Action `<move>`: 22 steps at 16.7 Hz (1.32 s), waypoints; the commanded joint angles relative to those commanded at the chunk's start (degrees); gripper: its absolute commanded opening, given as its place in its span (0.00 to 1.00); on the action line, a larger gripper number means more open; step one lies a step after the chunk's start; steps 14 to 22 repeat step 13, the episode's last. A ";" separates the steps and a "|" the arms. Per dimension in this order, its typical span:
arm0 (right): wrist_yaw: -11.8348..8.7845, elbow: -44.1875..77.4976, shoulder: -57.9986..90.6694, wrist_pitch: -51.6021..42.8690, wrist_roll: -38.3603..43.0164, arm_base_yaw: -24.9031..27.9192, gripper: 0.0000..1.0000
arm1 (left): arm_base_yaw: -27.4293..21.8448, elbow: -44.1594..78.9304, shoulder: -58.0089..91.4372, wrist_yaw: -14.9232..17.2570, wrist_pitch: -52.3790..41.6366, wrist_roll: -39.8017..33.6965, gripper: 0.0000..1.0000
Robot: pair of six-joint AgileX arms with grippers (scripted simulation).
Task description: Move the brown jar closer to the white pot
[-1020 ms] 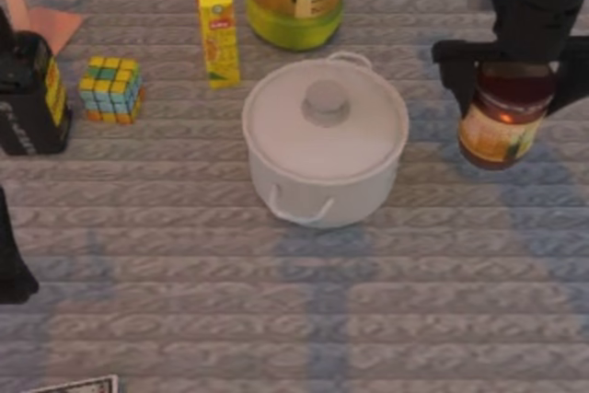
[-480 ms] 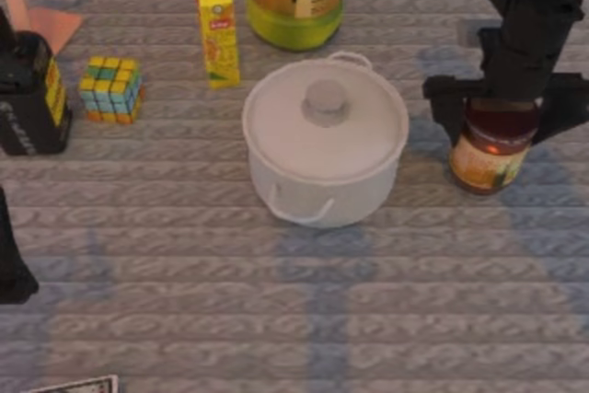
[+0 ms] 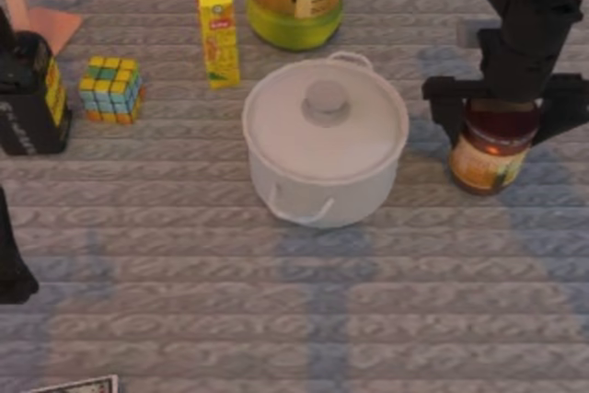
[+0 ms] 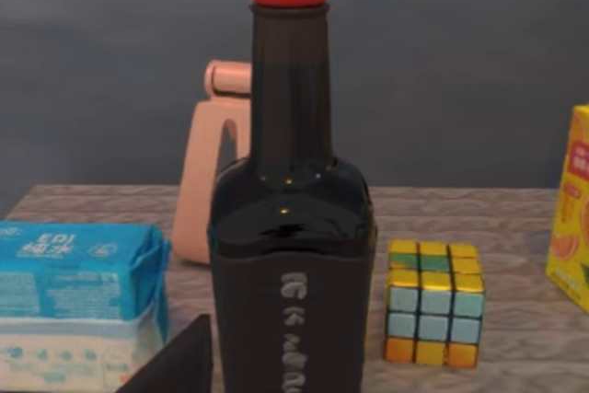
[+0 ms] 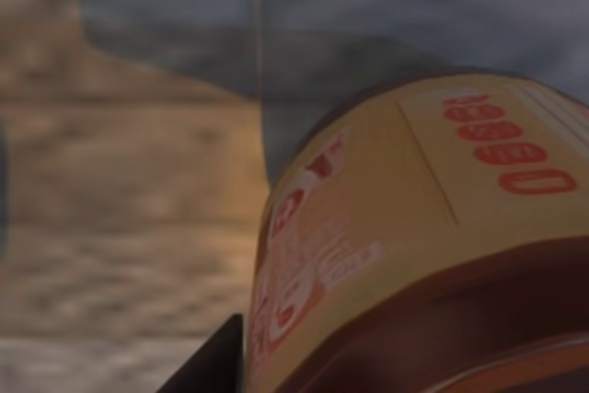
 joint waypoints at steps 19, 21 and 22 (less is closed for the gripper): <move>0.00 0.00 0.00 0.00 0.00 0.00 1.00 | 0.00 0.00 0.00 0.00 0.00 0.00 1.00; 0.00 0.00 0.00 0.00 0.00 0.00 1.00 | 0.00 0.00 0.00 0.00 0.00 0.00 1.00; 0.00 0.00 0.00 0.00 0.00 0.00 1.00 | 0.00 0.00 0.00 0.00 0.00 0.00 1.00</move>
